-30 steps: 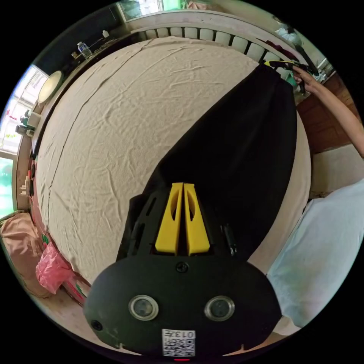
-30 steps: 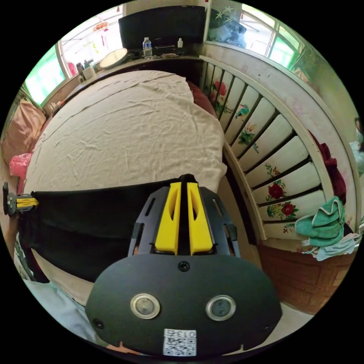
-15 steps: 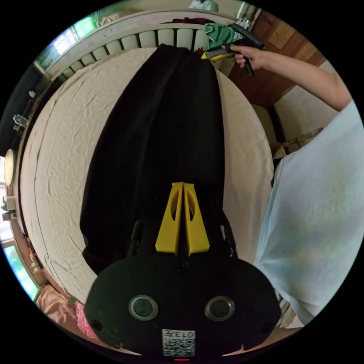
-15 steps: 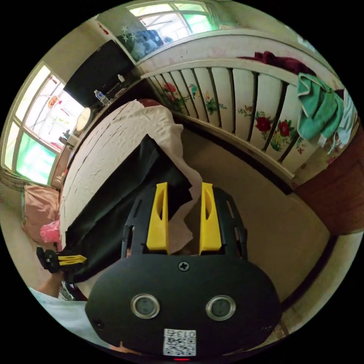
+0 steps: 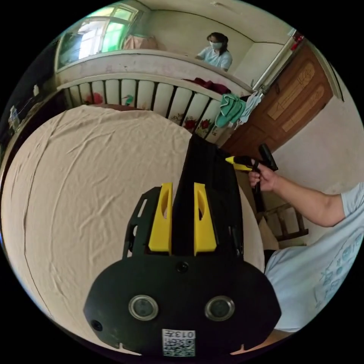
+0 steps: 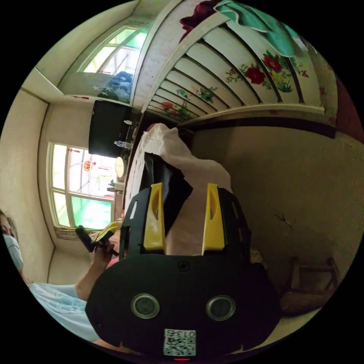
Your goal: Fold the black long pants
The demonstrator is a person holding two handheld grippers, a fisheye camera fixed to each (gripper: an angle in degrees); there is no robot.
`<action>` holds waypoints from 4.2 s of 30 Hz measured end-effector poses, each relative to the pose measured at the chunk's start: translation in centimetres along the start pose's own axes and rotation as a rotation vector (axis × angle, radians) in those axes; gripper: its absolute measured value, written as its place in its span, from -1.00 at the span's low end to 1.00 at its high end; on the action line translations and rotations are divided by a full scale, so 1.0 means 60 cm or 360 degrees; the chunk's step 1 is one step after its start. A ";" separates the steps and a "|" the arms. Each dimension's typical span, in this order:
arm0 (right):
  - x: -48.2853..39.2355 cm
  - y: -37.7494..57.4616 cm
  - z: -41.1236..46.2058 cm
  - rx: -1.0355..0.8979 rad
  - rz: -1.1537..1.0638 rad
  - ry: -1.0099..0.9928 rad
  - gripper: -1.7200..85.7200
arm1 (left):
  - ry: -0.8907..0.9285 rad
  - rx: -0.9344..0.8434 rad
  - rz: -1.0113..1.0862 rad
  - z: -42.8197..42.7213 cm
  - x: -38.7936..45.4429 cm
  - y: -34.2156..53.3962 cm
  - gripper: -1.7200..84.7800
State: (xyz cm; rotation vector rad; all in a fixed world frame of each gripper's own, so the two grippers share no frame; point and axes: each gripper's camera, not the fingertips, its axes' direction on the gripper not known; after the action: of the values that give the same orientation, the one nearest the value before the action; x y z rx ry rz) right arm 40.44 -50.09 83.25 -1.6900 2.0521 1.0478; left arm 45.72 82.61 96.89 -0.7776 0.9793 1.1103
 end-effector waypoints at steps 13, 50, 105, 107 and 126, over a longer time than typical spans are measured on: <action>0.007 -0.012 -0.017 -0.0008 -0.0149 -0.0191 -0.88 | 0.0308 -0.0323 0.0262 0.221 -0.034 -0.227 -0.66; -0.110 0.195 0.056 0.0183 -0.0775 -0.0023 -0.90 | 0.0308 -0.0117 0.0568 0.053 0.007 -0.144 -0.96; -0.365 0.823 0.926 -0.1015 -0.2639 0.0644 -0.88 | -0.0323 0.0186 -0.1412 -0.498 0.135 0.722 -0.87; -0.373 0.819 0.914 -0.0962 -0.2619 0.0595 -0.85 | -0.0292 0.0231 -0.1498 -0.513 0.147 0.742 -0.81; -0.281 1.011 0.901 -0.1317 -0.3008 0.0291 -0.94 | -0.0331 -0.0016 -0.1413 -0.548 0.268 0.733 -0.86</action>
State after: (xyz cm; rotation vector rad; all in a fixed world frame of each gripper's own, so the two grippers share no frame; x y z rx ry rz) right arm -23.78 2.14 77.42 -2.7542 -0.6231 0.8085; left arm -2.32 71.28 67.93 -0.9460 0.3628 0.4033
